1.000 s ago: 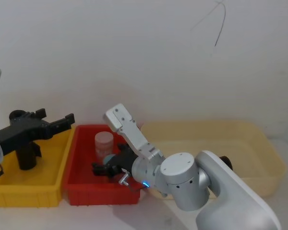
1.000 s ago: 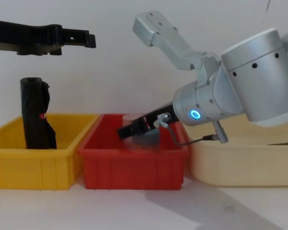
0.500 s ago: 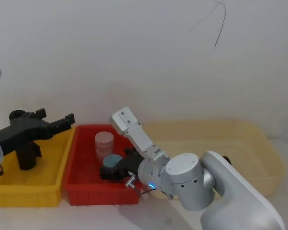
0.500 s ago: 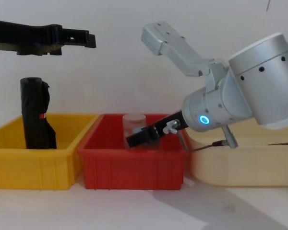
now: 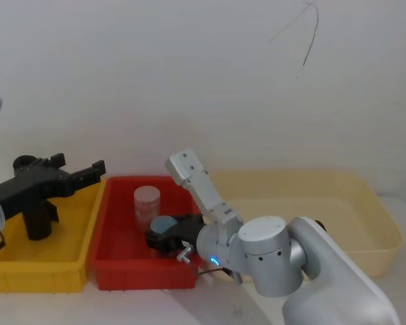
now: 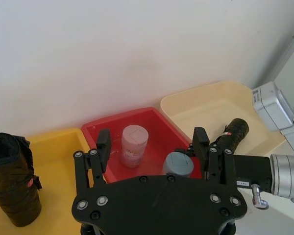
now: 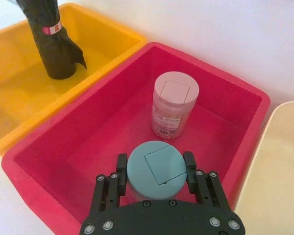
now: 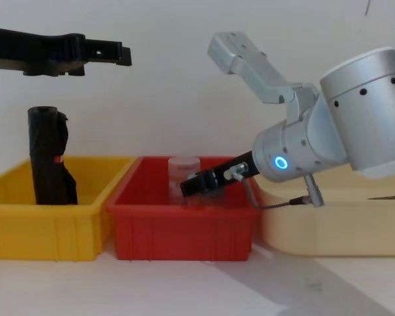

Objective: Pick up the garbage bag with the one hand and transfer it to the other hand.

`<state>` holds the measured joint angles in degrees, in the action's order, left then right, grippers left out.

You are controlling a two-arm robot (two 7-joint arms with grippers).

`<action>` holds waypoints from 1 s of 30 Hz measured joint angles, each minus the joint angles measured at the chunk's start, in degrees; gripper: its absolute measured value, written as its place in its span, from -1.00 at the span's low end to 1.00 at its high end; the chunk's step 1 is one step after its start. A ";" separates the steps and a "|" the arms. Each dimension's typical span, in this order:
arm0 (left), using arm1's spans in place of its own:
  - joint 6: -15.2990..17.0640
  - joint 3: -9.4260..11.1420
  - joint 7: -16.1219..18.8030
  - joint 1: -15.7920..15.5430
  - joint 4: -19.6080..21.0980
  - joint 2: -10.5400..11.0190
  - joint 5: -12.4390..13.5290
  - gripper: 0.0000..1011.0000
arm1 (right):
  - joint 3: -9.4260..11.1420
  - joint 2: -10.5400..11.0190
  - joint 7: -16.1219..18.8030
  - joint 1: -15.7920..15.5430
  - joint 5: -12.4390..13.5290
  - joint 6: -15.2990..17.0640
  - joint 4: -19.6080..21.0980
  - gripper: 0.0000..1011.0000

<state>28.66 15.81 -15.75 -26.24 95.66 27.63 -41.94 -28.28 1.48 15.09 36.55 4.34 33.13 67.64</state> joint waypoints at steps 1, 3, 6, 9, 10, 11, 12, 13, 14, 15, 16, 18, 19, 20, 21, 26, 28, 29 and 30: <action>0.00 0.00 0.00 0.00 0.00 0.00 0.00 0.98 | 0.14 -0.09 -0.08 -0.02 0.14 0.11 -0.01 0.32; 0.00 0.00 0.00 0.00 0.00 0.00 0.00 0.98 | 0.90 -0.55 -0.36 -0.18 0.53 0.40 -0.05 0.32; 0.00 0.00 0.00 0.00 0.00 0.00 0.00 0.98 | 1.90 -1.19 -0.87 -0.35 1.06 0.61 -0.05 0.32; 0.00 0.00 0.00 0.00 0.00 0.00 0.00 0.98 | 3.02 -1.82 -1.51 -0.54 1.57 0.59 0.20 0.32; 0.00 0.00 0.00 0.00 0.00 0.00 0.00 0.98 | 3.38 -1.97 -1.69 -0.58 1.69 0.53 0.39 0.32; 0.00 0.00 0.00 0.00 0.00 0.00 0.00 0.98 | 3.98 -2.25 -2.04 -0.68 1.97 0.37 0.80 0.32; 0.00 0.00 0.00 0.00 0.00 0.00 0.00 0.98 | 3.98 -2.25 -2.04 -0.68 1.97 0.37 0.80 0.32; 0.00 0.00 0.00 0.00 0.00 0.00 0.00 0.98 | 4.59 -2.50 -2.48 -0.76 2.19 0.14 1.25 0.32; 0.00 -0.01 0.00 0.00 0.00 0.00 0.00 0.98 | 4.94 -2.61 -2.69 -0.82 2.31 0.02 1.52 0.32; 0.00 0.00 0.00 0.00 0.00 0.00 0.00 0.98 | 5.38 -2.74 -2.88 -0.89 2.43 -0.10 1.86 0.32; 0.00 0.00 0.00 0.00 0.00 0.00 0.00 0.98 | 6.04 -2.90 -3.32 -1.02 2.68 -0.39 2.50 0.32; 0.00 0.00 0.01 0.00 0.00 0.00 0.00 0.98 | 7.26 -3.09 -3.91 -1.25 2.98 -0.84 3.77 0.32; 0.00 0.00 0.00 0.00 0.00 0.00 0.00 0.98 | 7.66 -3.13 -4.22 -1.34 3.11 -1.05 4.18 0.32; 0.00 0.00 0.00 0.00 0.00 0.00 0.00 0.98 | 8.01 -3.14 -4.38 -1.43 3.18 -1.16 4.56 0.32; 0.00 0.00 0.01 0.00 0.00 0.00 0.00 0.98 | 8.92 -3.18 -4.92 -1.64 3.36 -1.52 5.61 0.32; 0.00 0.00 0.01 0.00 0.00 0.00 0.00 0.98 | 11.32 -3.11 -6.40 -2.40 3.73 -2.49 8.27 0.32; 0.00 -0.01 0.00 0.00 0.00 0.00 0.00 0.98 | 12.68 -2.98 -7.15 -2.83 3.85 -2.99 9.68 0.32; 0.00 0.00 0.00 0.00 0.00 0.00 0.00 0.98 | 13.09 -2.93 -7.48 -2.97 3.88 -3.24 10.13 0.32; 0.00 0.00 0.00 0.00 0.00 0.00 0.00 0.98 | 13.70 -2.84 -7.72 -3.18 3.90 -3.42 10.69 0.32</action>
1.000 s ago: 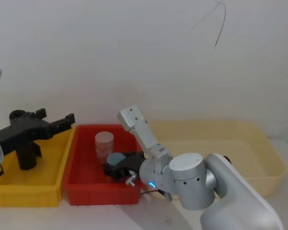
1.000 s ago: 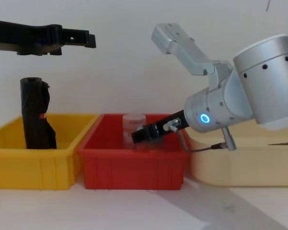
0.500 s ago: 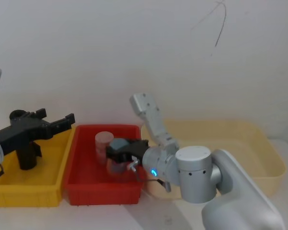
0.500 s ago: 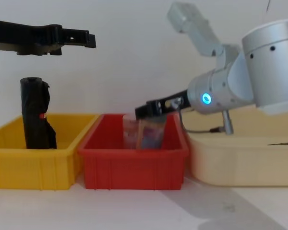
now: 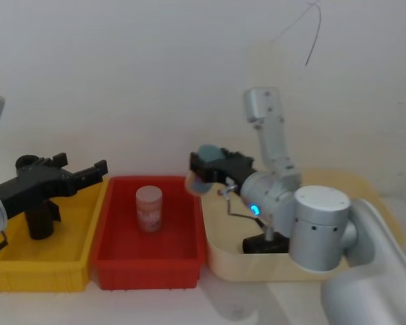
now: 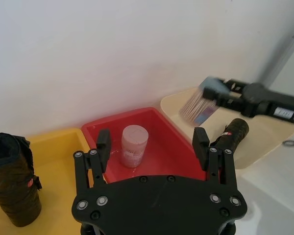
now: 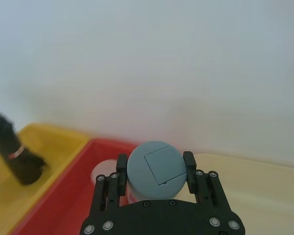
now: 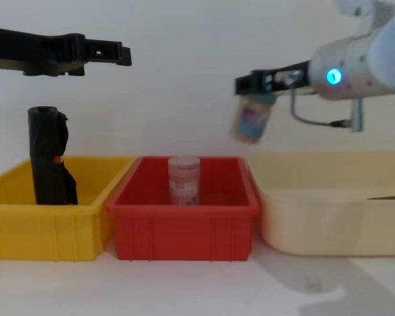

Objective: Pick up the garbage bag with the one hand and transfer it to the other hand.

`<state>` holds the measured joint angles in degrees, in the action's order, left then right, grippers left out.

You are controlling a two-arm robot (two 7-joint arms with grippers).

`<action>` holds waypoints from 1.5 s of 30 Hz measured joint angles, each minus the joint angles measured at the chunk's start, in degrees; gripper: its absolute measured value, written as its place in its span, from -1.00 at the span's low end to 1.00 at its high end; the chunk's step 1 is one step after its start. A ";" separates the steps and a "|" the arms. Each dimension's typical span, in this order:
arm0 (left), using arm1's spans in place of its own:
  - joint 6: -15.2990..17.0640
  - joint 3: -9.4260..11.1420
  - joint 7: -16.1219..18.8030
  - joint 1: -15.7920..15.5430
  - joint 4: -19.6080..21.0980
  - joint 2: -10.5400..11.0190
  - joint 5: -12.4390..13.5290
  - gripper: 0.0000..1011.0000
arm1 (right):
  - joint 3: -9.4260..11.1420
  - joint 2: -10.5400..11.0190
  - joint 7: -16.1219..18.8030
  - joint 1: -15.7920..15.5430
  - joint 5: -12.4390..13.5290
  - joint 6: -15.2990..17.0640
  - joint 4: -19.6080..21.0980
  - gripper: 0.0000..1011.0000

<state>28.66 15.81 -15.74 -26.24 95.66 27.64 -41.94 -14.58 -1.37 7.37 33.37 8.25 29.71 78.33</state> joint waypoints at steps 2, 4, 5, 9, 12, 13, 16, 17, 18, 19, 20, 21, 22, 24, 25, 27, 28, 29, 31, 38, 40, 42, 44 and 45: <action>0.00 0.00 0.00 0.00 0.00 0.00 0.00 0.98 | 1.22 0.22 -0.77 -0.50 0.09 -0.58 1.17 0.32; 0.00 0.00 0.00 0.00 0.00 0.00 0.00 0.98 | 2.68 0.50 -1.48 -1.10 0.15 -1.14 2.35 0.32; 0.00 0.00 0.00 0.00 0.00 0.00 0.00 0.98 | 3.13 0.61 -1.71 -1.32 0.18 -1.32 2.68 0.32; 0.00 0.00 0.00 0.00 0.00 0.00 0.00 0.98 | 5.51 1.18 -2.82 -2.44 0.33 -2.65 4.15 0.32; 0.00 0.00 0.00 0.00 0.00 0.00 0.00 0.98 | 7.51 1.70 -3.62 -3.46 0.44 -3.96 4.82 0.36; 0.00 0.00 0.00 0.00 0.00 0.00 0.00 0.98 | 8.38 1.95 -3.90 -3.94 0.48 -4.71 5.00 0.43; 0.00 0.00 0.00 0.00 0.00 0.00 0.00 0.98 | 9.94 2.50 -4.31 -5.00 0.49 -6.61 5.22 0.57; 0.00 0.00 0.00 0.00 0.00 0.00 0.00 0.98 | 9.94 2.50 -4.31 -5.00 0.49 -6.61 5.22 0.57; 0.00 0.00 0.00 0.00 0.00 0.00 0.00 0.98 | 10.47 2.77 -4.37 -5.47 0.49 -7.59 5.34 0.67; 0.00 0.00 0.00 0.00 0.00 0.00 0.00 0.98 | 10.70 2.89 -4.37 -5.70 0.48 -8.22 5.39 0.73; 0.00 0.00 0.00 0.00 0.00 0.00 0.00 0.98 | 11.09 3.16 -4.32 -6.19 0.45 -9.21 5.54 0.82; 0.00 0.00 0.00 0.00 0.00 0.00 0.00 0.98 | 11.23 3.28 -4.22 -6.42 0.44 -9.67 5.62 0.85; 0.00 0.00 0.00 0.00 0.00 0.00 0.00 0.98 | 11.47 3.60 -3.97 -6.99 0.42 -10.56 5.85 0.89; 0.00 0.00 0.00 0.00 0.00 0.00 0.00 0.98 | 11.63 3.90 -3.51 -7.57 0.41 -11.56 6.16 0.97; 0.00 -0.01 0.00 0.00 0.01 0.00 0.00 0.98 | 11.65 4.00 -3.29 -7.76 0.41 -11.92 6.26 0.98; 0.00 0.00 0.00 0.00 0.00 0.00 0.00 0.98 | 11.68 4.44 -2.48 -8.64 0.41 -13.08 6.75 0.98; 0.00 -0.01 0.00 0.00 0.00 0.00 0.00 0.98 | 11.68 4.59 -2.31 -8.92 0.42 -13.28 6.94 0.98; 0.00 0.00 0.00 0.00 0.01 0.00 0.00 0.98 | 11.63 4.85 -1.67 -9.43 0.48 -13.99 7.30 0.98; 0.00 -0.01 0.00 0.00 0.00 0.00 0.00 0.98 | 11.50 5.12 -1.08 -10.00 0.55 -14.47 7.73 0.98; 0.00 0.00 0.00 0.00 0.00 0.00 0.00 0.98 | 10.05 6.63 2.46 -13.19 1.29 -16.53 10.45 0.98; 0.00 0.00 0.00 0.00 0.01 0.00 0.00 0.98 | 9.72 6.92 3.28 -13.78 1.48 -16.84 10.98 0.98; 0.00 0.00 0.00 0.00 0.01 0.00 0.00 0.98 | 9.15 7.36 4.35 -14.65 1.70 -17.22 11.78 0.98; 0.00 0.00 0.00 0.00 0.01 0.00 0.00 0.98 | 8.63 7.70 5.18 -15.33 1.87 -17.52 12.42 0.98; 0.00 -0.01 0.00 0.00 0.01 0.00 0.00 0.98 | 8.18 8.01 5.91 -15.93 2.00 -17.75 12.98 0.98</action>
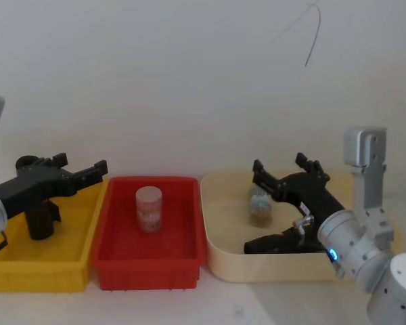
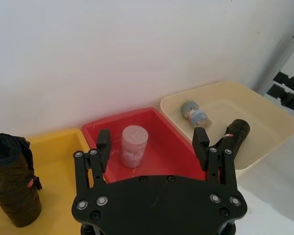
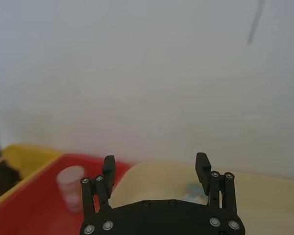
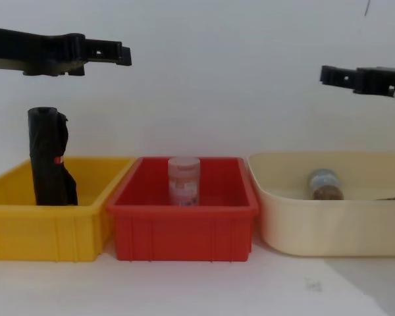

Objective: Pick up the garbage bag with the one hand and transfer it to the other hand.

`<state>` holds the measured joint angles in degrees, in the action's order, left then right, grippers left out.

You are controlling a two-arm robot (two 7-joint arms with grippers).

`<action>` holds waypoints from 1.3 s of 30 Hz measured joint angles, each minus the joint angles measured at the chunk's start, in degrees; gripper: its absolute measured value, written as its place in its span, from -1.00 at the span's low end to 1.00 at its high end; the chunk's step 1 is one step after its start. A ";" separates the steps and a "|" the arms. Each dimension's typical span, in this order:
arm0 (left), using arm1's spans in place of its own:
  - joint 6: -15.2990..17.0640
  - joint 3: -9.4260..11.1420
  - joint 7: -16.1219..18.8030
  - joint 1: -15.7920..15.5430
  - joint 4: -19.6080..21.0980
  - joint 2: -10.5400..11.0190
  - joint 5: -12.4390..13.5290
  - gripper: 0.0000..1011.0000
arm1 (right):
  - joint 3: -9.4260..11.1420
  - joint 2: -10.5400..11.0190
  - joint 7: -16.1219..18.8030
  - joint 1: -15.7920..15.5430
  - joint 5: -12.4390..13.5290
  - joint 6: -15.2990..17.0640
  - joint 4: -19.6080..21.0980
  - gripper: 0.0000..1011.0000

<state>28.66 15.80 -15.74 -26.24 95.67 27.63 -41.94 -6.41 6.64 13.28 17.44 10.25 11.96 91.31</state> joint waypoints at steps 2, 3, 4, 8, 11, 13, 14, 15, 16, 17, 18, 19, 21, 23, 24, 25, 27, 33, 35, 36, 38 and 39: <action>0.00 0.00 0.00 0.00 0.00 0.00 0.00 0.98 | -0.30 0.20 0.36 -0.37 0.08 -0.13 0.36 0.98; 0.00 0.00 0.00 0.00 0.00 0.00 0.00 0.98 | -0.65 0.45 1.09 -0.84 0.20 -0.34 0.78 0.98; 0.00 0.00 0.00 0.00 0.00 0.00 0.00 0.98 | -1.22 0.80 1.90 -1.50 0.35 -0.58 1.40 0.98; 0.00 0.00 0.00 0.00 0.00 0.00 0.00 0.98 | -2.65 1.59 3.67 -2.94 0.60 -1.05 2.77 0.98; 0.00 0.00 0.00 0.00 0.00 0.00 0.00 0.98 | -3.92 2.21 5.15 -4.05 0.75 -1.47 3.84 0.98; 0.00 0.00 0.00 0.00 0.00 0.00 0.00 0.98 | -4.88 2.61 6.14 -4.80 0.79 -1.76 4.57 0.98; 0.00 0.00 0.00 0.00 0.00 0.00 0.00 0.98 | -5.18 2.74 6.57 -5.04 0.80 -1.93 4.79 0.98; 0.00 0.00 0.00 0.00 0.00 0.00 0.00 0.98 | -5.97 3.03 7.18 -5.57 0.80 -2.15 5.27 0.98; 0.00 0.00 0.00 0.00 0.00 0.00 0.00 0.98 | -5.97 3.03 7.18 -5.57 0.80 -2.15 5.27 0.98; 0.00 0.00 0.00 0.00 0.00 0.00 0.00 0.98 | -6.69 3.27 7.93 -6.02 0.81 -2.40 5.67 0.98; 0.00 0.00 0.00 0.00 0.00 0.00 0.00 0.98 | -7.03 3.40 8.13 -6.25 0.80 -2.47 5.87 0.98; 0.00 0.00 0.00 0.00 0.00 0.00 0.00 0.98 | -7.37 3.52 8.43 -6.46 0.80 -2.59 6.07 0.98; 0.00 0.00 0.00 0.00 0.00 0.00 0.00 0.98 | -8.60 3.90 9.43 -7.14 0.78 -2.97 6.69 0.98; 0.00 0.00 0.00 0.00 0.00 0.00 0.00 0.98 | -9.71 4.22 10.39 -7.68 0.72 -3.34 7.18 0.98; 0.00 0.00 0.00 0.00 0.00 0.00 0.00 0.98 | -10.23 4.36 10.66 -7.93 0.66 -3.45 7.37 0.98; 0.00 0.00 0.00 0.00 0.00 0.00 -0.01 0.98 | -10.65 4.46 10.90 -8.11 0.59 -3.54 7.53 0.98; 0.00 0.00 0.00 0.00 0.00 0.00 -0.01 0.98 | -11.85 4.74 11.64 -8.68 0.32 -3.90 8.00 0.98; 0.00 0.00 0.00 0.00 0.00 0.00 0.00 0.98 | -13.83 5.21 12.77 -9.58 -0.10 -4.54 8.79 0.98; 0.00 0.00 0.00 0.00 0.00 0.00 0.00 0.98 | -14.46 5.37 13.12 -9.88 -0.23 -4.74 9.04 0.98; 0.00 0.00 0.00 0.00 0.00 0.00 0.00 0.98 | -14.86 5.47 13.34 -10.06 -0.31 -4.84 9.19 0.98; 0.00 0.00 0.00 0.00 0.00 0.00 0.00 0.98 | -15.19 5.54 13.49 -10.21 -0.36 -4.93 9.30 0.98; 0.00 0.00 0.00 0.00 0.00 0.00 0.00 0.98 | -15.47 5.60 13.64 -10.34 -0.43 -5.04 9.41 0.98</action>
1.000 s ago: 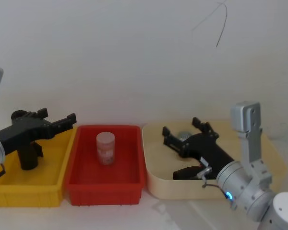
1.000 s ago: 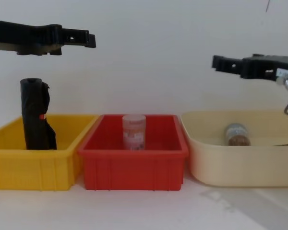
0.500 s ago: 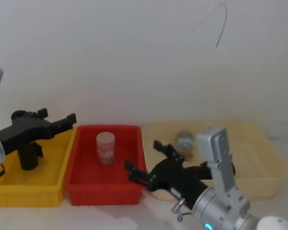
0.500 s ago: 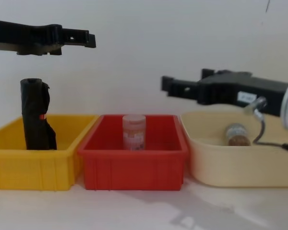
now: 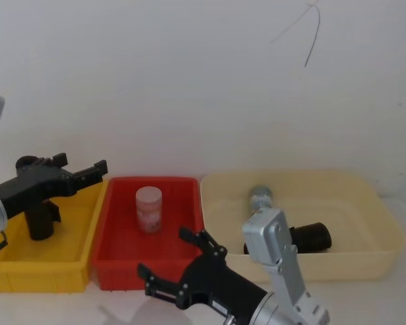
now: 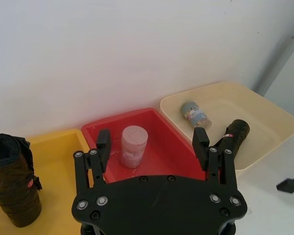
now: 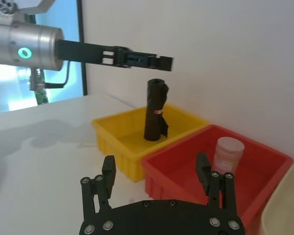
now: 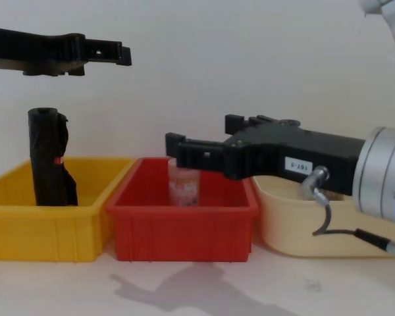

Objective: Pick up the garbage bag with the one hand and transfer it to the other hand.

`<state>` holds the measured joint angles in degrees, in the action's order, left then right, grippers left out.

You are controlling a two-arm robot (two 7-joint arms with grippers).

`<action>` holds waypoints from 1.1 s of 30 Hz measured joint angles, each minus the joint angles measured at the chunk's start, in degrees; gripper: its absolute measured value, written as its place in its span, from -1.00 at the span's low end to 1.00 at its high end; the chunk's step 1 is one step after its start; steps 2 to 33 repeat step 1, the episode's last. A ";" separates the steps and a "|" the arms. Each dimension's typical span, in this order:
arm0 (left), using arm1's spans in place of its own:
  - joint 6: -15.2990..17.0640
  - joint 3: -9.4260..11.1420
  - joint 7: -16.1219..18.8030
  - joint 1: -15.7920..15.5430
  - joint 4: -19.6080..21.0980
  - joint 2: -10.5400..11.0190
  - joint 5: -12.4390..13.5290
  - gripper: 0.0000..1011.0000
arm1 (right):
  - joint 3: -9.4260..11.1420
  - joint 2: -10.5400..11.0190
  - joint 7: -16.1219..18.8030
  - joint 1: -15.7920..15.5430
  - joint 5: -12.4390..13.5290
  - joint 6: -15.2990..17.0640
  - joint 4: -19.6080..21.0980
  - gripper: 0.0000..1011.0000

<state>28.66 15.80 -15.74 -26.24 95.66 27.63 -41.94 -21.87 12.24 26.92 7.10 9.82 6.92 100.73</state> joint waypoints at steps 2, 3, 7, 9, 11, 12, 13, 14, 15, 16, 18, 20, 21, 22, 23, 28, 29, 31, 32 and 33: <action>0.00 0.00 0.00 0.00 0.00 0.00 0.00 0.98 | -0.13 0.04 0.09 -0.05 -0.04 -0.04 0.04 0.98; 0.00 0.00 0.00 0.00 0.00 0.00 0.00 0.98 | -0.13 0.04 0.09 -0.05 -0.04 -0.04 0.04 0.98; 0.00 0.00 0.00 0.00 0.00 0.00 0.00 0.98 | -0.13 0.04 0.09 -0.05 -0.04 -0.04 0.04 0.98; 0.00 0.00 0.00 0.00 0.00 0.00 0.00 0.98 | -0.13 0.04 0.09 -0.05 -0.04 -0.04 0.04 0.98; 0.00 0.00 0.00 0.00 0.00 0.00 0.00 0.98 | -0.13 0.04 0.09 -0.05 -0.04 -0.04 0.04 0.98; 0.00 0.00 0.00 0.00 0.00 0.00 0.00 0.98 | -0.13 0.04 0.09 -0.05 -0.04 -0.04 0.04 0.98; 0.00 0.00 0.00 0.00 0.00 0.00 0.00 0.98 | -0.13 0.04 0.09 -0.05 -0.04 -0.04 0.04 0.98; 0.00 0.00 0.00 0.00 0.00 0.00 0.00 0.98 | -0.13 0.04 0.09 -0.05 -0.04 -0.04 0.04 0.98; 0.00 0.00 0.00 0.00 0.00 0.00 0.00 0.98 | -0.13 0.04 0.09 -0.05 -0.04 -0.04 0.04 0.98; 0.00 0.00 0.00 0.00 0.00 0.00 0.00 0.98 | -0.13 0.04 0.09 -0.05 -0.04 -0.04 0.04 0.98; 0.00 0.00 0.00 0.00 0.00 0.00 0.00 0.98 | -0.13 0.04 0.09 -0.05 -0.04 -0.04 0.04 0.98; 0.00 0.00 0.00 0.00 0.00 0.00 0.00 0.98 | -0.13 0.04 0.09 -0.05 -0.04 -0.04 0.04 0.98; 0.00 0.00 0.00 0.00 0.00 0.00 0.00 0.98 | -0.13 0.04 0.09 -0.05 -0.04 -0.04 0.04 0.98; 0.00 0.00 0.00 0.00 0.00 0.00 0.00 0.98 | -0.13 0.04 0.09 -0.05 -0.04 -0.04 0.04 0.98; 0.00 0.00 0.00 0.00 0.00 0.00 0.00 0.98 | -0.13 0.04 0.09 -0.05 -0.04 -0.04 0.04 0.98; 0.00 0.00 0.00 0.00 0.00 0.00 0.00 0.98 | -0.13 0.04 0.09 -0.05 -0.04 -0.04 0.04 0.98; 0.00 0.00 0.00 0.00 0.00 0.00 0.00 0.98 | -0.13 0.04 0.09 -0.05 -0.04 -0.04 0.04 0.98; 0.00 0.00 0.00 0.00 0.00 0.00 0.00 0.98 | -0.13 0.04 0.09 -0.05 -0.04 -0.04 0.04 0.98; 0.00 0.00 0.00 0.00 0.00 0.00 0.00 0.98 | -0.13 0.04 0.09 -0.05 -0.04 -0.04 0.04 0.98; 0.00 0.00 0.00 0.00 0.00 0.00 0.00 0.98 | -0.13 0.04 0.09 -0.05 -0.04 -0.04 0.04 0.98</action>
